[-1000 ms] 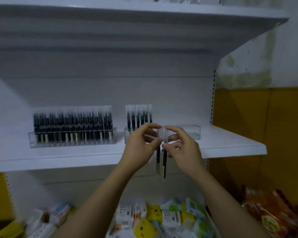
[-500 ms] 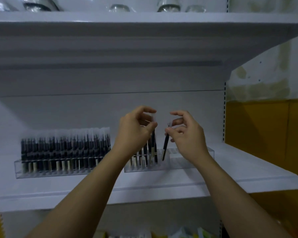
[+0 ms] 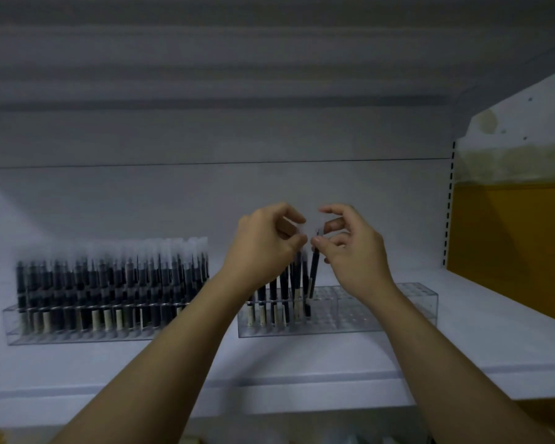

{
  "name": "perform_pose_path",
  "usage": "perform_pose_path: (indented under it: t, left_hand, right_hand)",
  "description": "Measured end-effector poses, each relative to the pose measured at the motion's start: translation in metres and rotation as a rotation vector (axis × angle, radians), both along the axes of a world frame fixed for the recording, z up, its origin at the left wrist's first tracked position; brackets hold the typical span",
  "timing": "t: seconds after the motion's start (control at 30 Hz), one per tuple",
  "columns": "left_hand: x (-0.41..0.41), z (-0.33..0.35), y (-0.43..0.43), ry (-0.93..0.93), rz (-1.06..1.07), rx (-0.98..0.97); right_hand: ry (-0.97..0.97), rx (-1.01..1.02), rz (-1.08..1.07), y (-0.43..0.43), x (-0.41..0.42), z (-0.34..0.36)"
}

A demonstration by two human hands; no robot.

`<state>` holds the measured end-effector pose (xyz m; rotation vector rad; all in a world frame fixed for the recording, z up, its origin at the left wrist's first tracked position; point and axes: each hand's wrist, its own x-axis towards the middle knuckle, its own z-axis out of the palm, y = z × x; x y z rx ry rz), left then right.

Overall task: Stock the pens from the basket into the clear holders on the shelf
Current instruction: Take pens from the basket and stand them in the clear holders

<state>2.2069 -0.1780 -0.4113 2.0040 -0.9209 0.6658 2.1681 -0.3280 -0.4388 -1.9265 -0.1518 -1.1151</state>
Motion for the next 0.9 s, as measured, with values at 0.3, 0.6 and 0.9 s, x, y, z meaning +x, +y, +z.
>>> perform_pose_path:
  t: [0.3,0.6,0.9]
  left_hand:
    - [0.008,-0.008,-0.001,-0.041,0.131,0.107]
    - [0.005,-0.014,0.003,-0.072,0.191,0.192]
    - [-0.023,-0.022,0.023,-0.167,0.214,0.206]
  right_hand:
    - [0.220,-0.361,-0.044,-0.001,-0.011,-0.024]
    - [0.396,-0.438,-0.046,-0.001,-0.026,-0.024]
    - [0.393,-0.494,-0.165,0.011,-0.043,-0.018]
